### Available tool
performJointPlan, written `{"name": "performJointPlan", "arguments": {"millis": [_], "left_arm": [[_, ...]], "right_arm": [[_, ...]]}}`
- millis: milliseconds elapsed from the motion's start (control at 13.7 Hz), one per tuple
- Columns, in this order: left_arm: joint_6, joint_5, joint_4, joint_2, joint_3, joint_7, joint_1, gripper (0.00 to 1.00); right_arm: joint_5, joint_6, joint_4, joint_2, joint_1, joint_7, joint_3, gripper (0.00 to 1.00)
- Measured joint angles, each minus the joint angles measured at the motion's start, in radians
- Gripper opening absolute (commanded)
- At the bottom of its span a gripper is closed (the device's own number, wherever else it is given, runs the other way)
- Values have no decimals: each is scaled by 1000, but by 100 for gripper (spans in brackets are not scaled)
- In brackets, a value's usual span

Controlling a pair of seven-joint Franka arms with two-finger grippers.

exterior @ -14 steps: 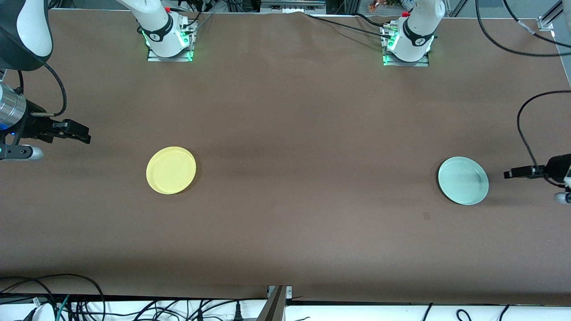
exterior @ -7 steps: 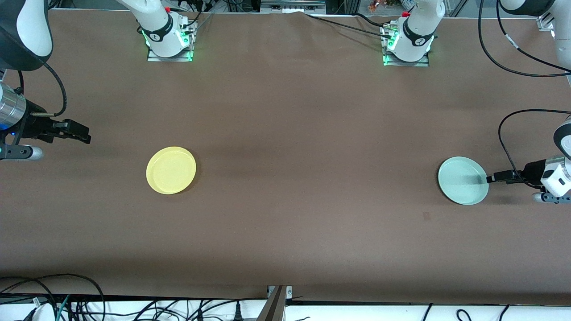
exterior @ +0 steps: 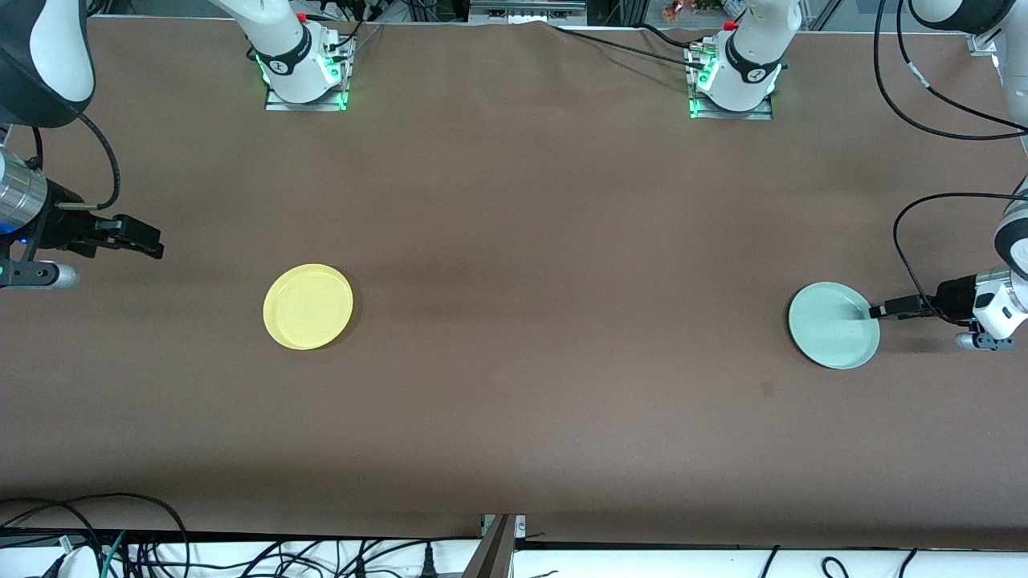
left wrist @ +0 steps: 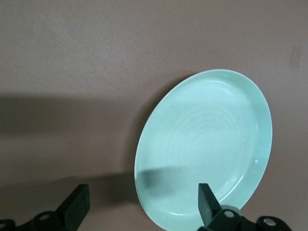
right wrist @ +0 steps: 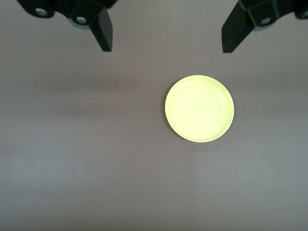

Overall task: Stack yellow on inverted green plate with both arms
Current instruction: 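Close the left gripper on the green plate's rim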

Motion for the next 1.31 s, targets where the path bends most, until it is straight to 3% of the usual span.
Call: {"name": "performJointPlan", "arguments": {"millis": [73, 218, 582, 728, 1165, 1310], "left_arm": [[0, -3, -5, 0, 0, 0, 1, 83], [0, -4, -10, 2, -1, 0, 5, 70], [7, -34, -9, 12, -2, 0, 12, 68], [9, -40, -9, 20, -3, 0, 12, 50], [13, -40, 7, 24, -4, 0, 13, 25], [13, -40, 16, 25, -4, 0, 13, 21]], "right_arm": [[0, 0, 0, 0, 0, 0, 0, 100], [0, 0, 0, 0, 0, 0, 0, 100], [0, 1, 0, 0, 0, 0, 0, 100], [0, 1, 0, 0, 0, 0, 0, 100], [0, 1, 0, 0, 0, 1, 0, 100], [0, 1, 0, 0, 0, 1, 0, 100]]}}
